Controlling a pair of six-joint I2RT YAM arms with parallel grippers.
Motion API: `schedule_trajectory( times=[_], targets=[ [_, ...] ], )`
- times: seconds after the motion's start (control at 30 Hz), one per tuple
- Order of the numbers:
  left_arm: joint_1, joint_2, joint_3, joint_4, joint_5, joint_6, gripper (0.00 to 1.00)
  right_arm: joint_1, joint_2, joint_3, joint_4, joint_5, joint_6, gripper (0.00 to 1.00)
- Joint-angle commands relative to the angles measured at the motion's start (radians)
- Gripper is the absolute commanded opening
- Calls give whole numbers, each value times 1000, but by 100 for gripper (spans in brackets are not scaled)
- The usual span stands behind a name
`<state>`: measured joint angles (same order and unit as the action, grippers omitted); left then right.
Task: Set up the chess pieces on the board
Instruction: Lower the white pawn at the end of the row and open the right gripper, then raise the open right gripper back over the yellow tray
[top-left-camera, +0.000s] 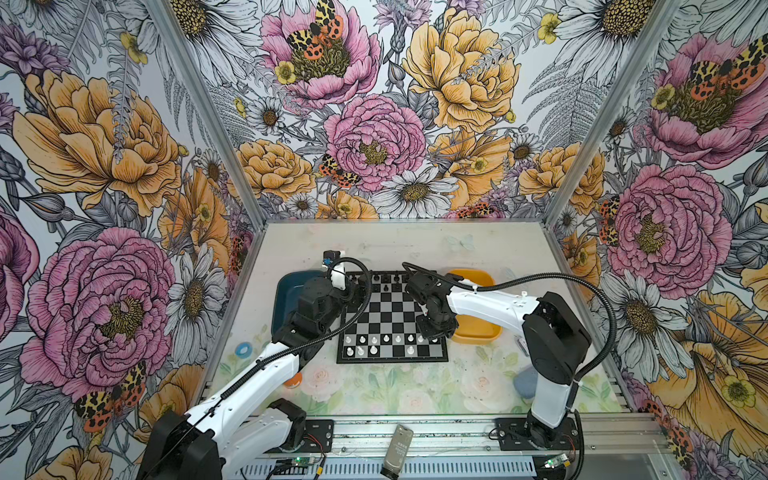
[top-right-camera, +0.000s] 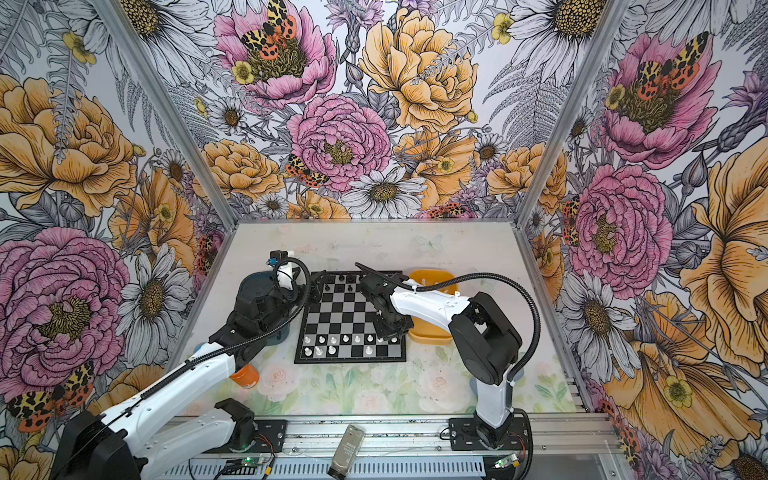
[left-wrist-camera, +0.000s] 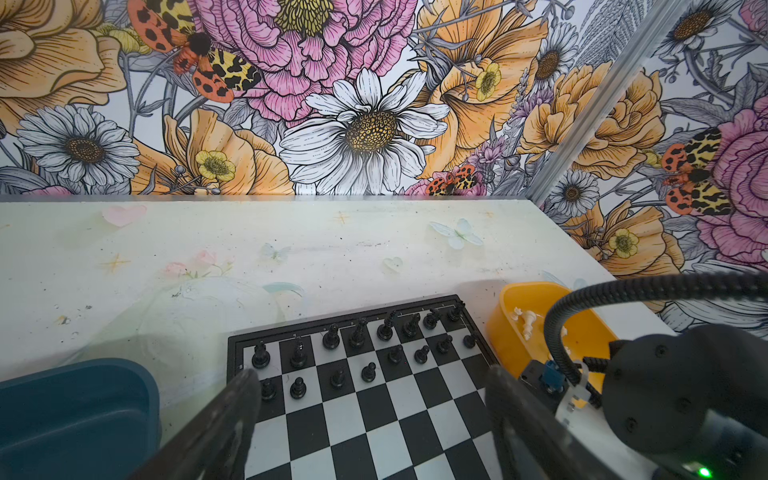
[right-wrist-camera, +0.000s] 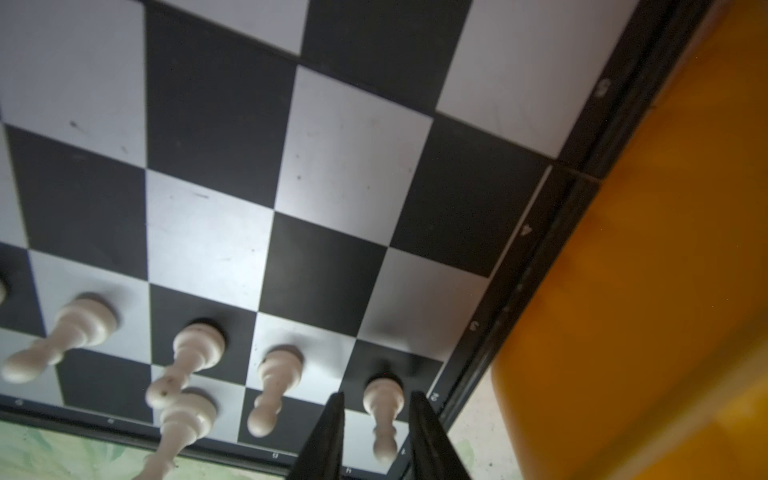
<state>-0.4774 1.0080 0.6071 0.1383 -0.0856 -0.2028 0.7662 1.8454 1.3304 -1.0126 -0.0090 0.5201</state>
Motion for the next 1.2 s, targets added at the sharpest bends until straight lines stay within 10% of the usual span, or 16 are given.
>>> schedule_trajectory(
  times=[0.0, 0.7, 1.17],
  targets=[
    [-4, 2, -7, 20, 15, 3, 86, -10, -58, 39, -13, 7, 9, 31],
    [-3, 4, -4, 22, 14, 3, 86, -300, -191, 170, -90, 277, -62, 40],
    [22, 23, 14, 18, 33, 2, 86, -438, -64, 115, 214, 123, 98, 34]
  ],
)
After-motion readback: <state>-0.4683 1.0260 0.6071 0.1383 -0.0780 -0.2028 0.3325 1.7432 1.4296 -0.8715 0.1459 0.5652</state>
